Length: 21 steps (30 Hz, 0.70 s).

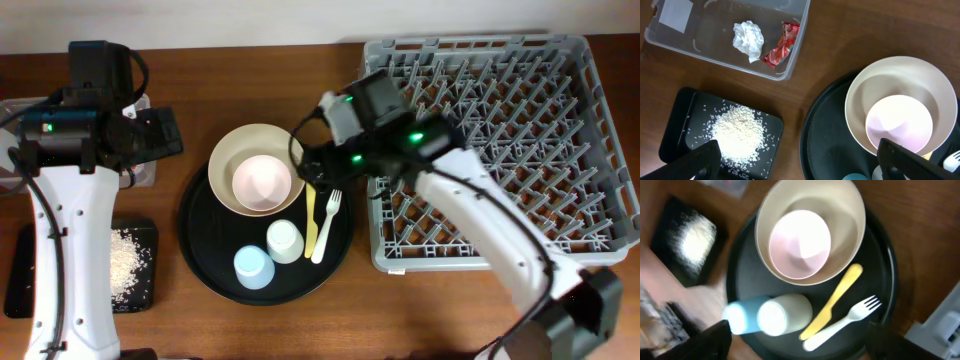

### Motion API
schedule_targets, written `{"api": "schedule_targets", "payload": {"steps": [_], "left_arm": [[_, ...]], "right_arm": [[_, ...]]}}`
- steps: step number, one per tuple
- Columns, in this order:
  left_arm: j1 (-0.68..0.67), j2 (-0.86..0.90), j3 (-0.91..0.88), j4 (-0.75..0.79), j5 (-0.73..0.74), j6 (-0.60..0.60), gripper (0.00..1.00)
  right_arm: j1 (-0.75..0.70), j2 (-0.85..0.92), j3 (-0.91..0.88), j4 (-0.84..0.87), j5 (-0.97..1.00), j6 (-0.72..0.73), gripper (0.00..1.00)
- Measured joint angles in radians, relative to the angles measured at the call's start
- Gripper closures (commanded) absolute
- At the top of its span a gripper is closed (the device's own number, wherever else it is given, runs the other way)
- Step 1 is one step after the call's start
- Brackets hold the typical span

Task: Sort waste into correct bins and load items into the dishwasher rack
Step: 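Reach the right gripper to the pink bowl on the beige plate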

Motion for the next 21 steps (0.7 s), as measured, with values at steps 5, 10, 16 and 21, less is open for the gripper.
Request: {"api": "schedule_targets", "payload": {"steps": [5,10,16,21], "left_arm": [[0.0,0.0,0.0,0.001,0.0,0.0,0.01],[0.0,0.0,0.0,0.0,0.0,0.0,0.01],[0.0,0.0,0.0,0.0,0.0,0.0,0.01],[0.0,0.0,0.0,0.0,0.0,0.0,0.01]], "right_arm": [[0.084,0.169,0.002,0.13,0.155,-0.014,0.15],[0.084,0.324,0.002,0.233,0.112,-0.08,0.28],[0.084,0.344,0.002,0.332,0.084,-0.104,0.41],[0.092,0.444,0.003,0.433,0.08,-0.117,0.51]]}}
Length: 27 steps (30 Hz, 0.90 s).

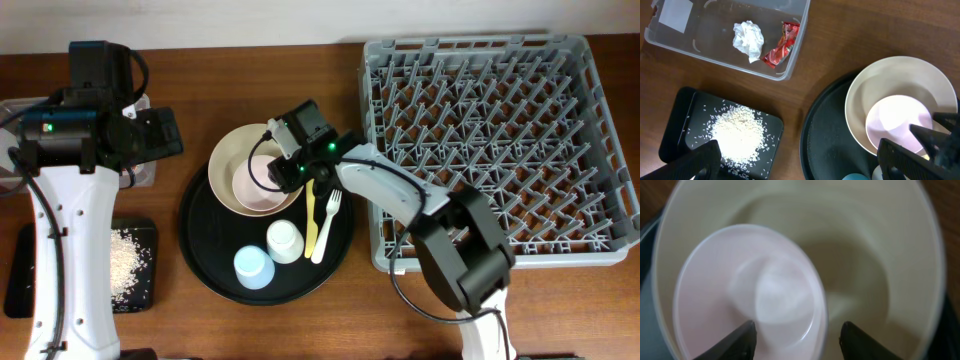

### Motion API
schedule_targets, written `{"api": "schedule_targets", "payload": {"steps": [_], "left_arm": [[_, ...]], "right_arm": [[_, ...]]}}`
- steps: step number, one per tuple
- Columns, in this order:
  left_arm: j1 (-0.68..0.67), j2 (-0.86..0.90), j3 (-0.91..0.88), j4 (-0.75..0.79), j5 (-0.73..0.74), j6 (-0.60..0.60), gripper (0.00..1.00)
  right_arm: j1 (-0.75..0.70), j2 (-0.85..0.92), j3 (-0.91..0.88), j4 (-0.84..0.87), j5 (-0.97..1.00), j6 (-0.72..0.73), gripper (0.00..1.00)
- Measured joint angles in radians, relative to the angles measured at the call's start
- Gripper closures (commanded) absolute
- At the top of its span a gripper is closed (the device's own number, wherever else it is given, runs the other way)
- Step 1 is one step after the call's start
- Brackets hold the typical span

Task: Sort waste into correct bins and load items into the dishwasher rack
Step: 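Reach the right gripper to the pink bowl on the beige plate, then lift the pink bowl with the right gripper and carry it to the rack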

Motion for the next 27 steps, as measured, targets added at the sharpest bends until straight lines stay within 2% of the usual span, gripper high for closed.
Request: {"api": "schedule_targets", "payload": {"steps": [2,7,10,17,20,25,27], "left_arm": [[0.0,0.0,0.0,-0.001,0.0,0.0,0.01],[0.0,0.0,0.0,0.0,0.0,0.0,0.01],[0.0,0.0,0.0,0.0,0.0,0.0,0.01],[0.0,0.0,0.0,0.0,0.0,0.0,0.01],[0.0,0.0,0.0,0.0,0.0,0.0,0.01],[0.0,0.0,0.0,-0.001,0.0,0.0,0.01],[0.0,0.0,0.0,0.0,0.0,0.0,0.01]], "right_arm": [[0.004,0.025,0.0,0.028,0.0,-0.011,0.66],[0.005,0.026,0.0,0.045,0.0,-0.018,0.73],[0.005,0.026,0.0,0.045,0.0,-0.022,0.96],[0.005,0.021,0.002,0.039,-0.003,-0.019,0.96],[0.003,-0.032,0.032,0.017,-0.003,-0.018,0.96],[-0.049,-0.313,0.101,-0.068,0.109,0.002,0.96],[-0.109,-0.47,0.11,-0.2,0.344,-0.004,0.96]]}}
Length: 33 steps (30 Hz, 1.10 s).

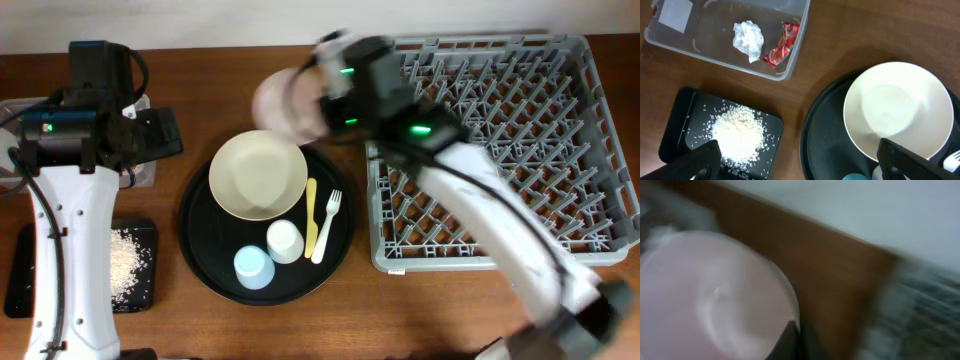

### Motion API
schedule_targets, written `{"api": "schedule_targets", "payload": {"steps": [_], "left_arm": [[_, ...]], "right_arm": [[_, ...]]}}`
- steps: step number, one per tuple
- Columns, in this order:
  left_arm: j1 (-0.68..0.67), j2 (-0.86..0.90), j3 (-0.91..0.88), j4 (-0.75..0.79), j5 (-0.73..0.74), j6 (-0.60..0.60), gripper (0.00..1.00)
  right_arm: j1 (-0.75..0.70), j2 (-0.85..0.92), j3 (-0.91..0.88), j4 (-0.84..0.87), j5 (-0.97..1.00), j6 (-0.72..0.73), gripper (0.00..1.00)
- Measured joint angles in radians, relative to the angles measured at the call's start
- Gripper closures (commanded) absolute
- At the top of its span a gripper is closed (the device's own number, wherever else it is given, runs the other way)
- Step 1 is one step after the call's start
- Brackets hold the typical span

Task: Sort waste into correct bins and load items into the dishwasher rack
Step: 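Lift the pink bowl with the right gripper and carry it to the rack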

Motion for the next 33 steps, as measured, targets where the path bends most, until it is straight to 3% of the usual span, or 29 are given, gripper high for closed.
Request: {"api": "schedule_targets", "payload": {"steps": [3,7,10,14,17,22,29,33], "left_arm": [[0.0,0.0,0.0,0.0,0.0,0.0,0.01],[0.0,0.0,0.0,0.0,0.0,0.0,0.01],[0.0,0.0,0.0,-0.001,0.0,0.0,0.01],[0.0,0.0,0.0,0.0,0.001,0.0,0.01],[0.0,0.0,0.0,0.0,0.0,0.0,0.01],[0.0,0.0,0.0,0.0,0.0,0.0,0.01],[0.0,0.0,0.0,-0.002,0.0,0.0,0.01],[0.0,0.0,0.0,-0.002,0.0,0.0,0.01]], "right_arm": [[-0.123,-0.145,0.006,-0.13,0.356,0.001,0.96],[-0.374,-0.202,0.006,-0.192,0.61,-0.032,0.96],[-0.599,-0.188,0.006,-0.108,0.737,-0.04,0.96],[-0.742,-0.104,0.006,0.073,0.843,-0.138,0.96],[-0.761,0.039,0.008,0.271,0.968,-0.281,0.96],[-0.761,0.266,0.007,0.368,1.033,-0.37,0.96],[-0.755,0.45,0.006,0.397,0.995,-0.418,0.96],[-0.723,0.469,0.006,0.409,1.013,-0.421,0.96]]}}
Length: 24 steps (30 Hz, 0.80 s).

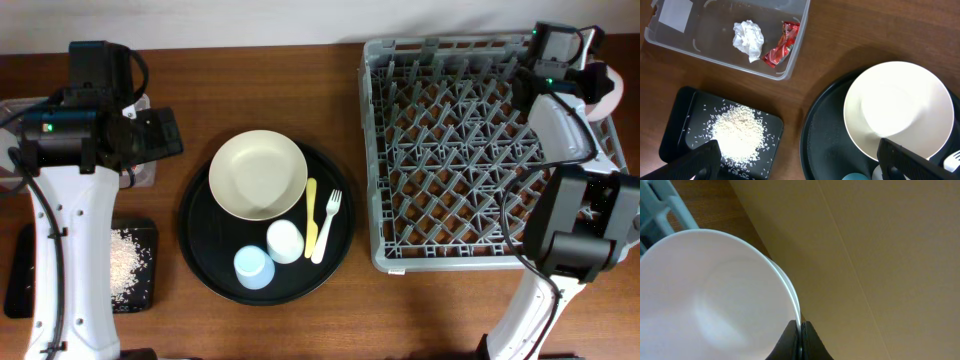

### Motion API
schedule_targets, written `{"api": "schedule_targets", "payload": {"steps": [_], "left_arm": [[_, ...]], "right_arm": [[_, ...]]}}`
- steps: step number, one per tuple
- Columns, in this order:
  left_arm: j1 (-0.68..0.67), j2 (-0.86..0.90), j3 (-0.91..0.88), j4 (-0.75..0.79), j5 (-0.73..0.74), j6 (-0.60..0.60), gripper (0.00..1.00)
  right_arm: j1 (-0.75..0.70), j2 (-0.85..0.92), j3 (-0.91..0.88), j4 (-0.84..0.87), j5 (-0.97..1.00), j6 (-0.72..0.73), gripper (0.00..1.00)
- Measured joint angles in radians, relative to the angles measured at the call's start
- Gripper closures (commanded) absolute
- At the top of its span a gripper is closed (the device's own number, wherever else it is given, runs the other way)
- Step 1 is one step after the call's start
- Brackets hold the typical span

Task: Sort waste into correct bins and load items into the dishwasher rack
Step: 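Lift the pink bowl with the right gripper and carry it to the rack, then set the pink bowl into the rack's back right corner and release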

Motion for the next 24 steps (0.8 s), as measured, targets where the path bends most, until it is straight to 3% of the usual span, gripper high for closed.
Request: {"api": "schedule_targets", "payload": {"steps": [11,24], "left_arm": [[0.0,0.0,0.0,0.0,0.0,0.0,0.01],[0.0,0.0,0.0,0.0,0.0,0.0,0.01]], "right_arm": [[0.036,-0.004,0.01,-0.095,0.004,0.005,0.96],[0.047,0.002,0.014,-0.091,0.005,0.001,0.96]]}}
